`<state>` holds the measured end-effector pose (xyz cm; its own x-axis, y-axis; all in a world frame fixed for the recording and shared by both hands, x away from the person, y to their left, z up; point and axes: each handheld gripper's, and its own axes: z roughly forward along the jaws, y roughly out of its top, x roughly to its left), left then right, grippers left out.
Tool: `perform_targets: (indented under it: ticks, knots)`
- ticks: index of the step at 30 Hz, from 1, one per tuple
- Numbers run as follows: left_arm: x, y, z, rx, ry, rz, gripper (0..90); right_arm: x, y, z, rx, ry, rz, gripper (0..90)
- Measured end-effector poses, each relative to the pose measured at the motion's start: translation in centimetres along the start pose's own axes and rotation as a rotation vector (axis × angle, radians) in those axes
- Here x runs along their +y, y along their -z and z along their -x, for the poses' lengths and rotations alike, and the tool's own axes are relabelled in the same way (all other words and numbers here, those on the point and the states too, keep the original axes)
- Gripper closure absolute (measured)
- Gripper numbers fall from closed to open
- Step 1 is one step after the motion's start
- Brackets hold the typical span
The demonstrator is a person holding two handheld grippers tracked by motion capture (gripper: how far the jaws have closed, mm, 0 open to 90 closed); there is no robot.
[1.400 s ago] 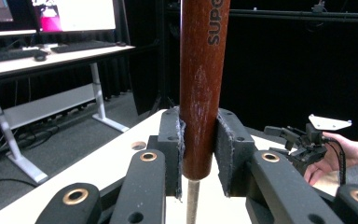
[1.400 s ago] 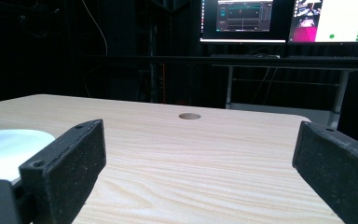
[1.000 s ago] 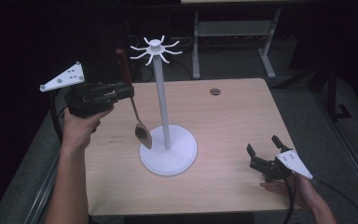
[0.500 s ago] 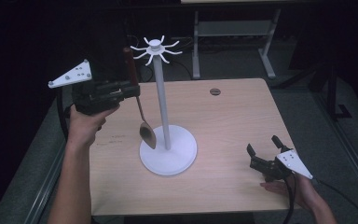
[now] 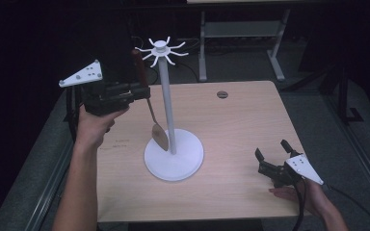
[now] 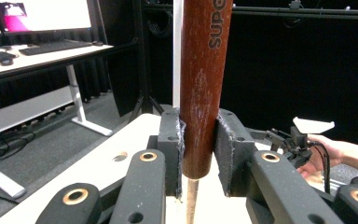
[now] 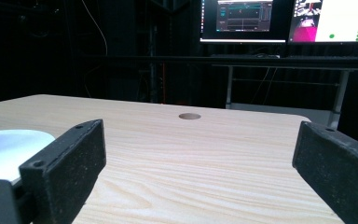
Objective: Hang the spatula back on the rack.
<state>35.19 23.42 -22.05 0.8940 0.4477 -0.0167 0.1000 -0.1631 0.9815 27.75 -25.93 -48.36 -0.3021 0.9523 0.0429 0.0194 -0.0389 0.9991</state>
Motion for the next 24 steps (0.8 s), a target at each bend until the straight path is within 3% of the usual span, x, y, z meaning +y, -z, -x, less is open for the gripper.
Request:
perform_targets:
  ticks: [24]
  knots:
    - [0.08,-0.63,-0.06,-0.011,-0.007,0.024,70.8,0.00,0.01,0.00,0.000,-0.005,-0.001,2.0]
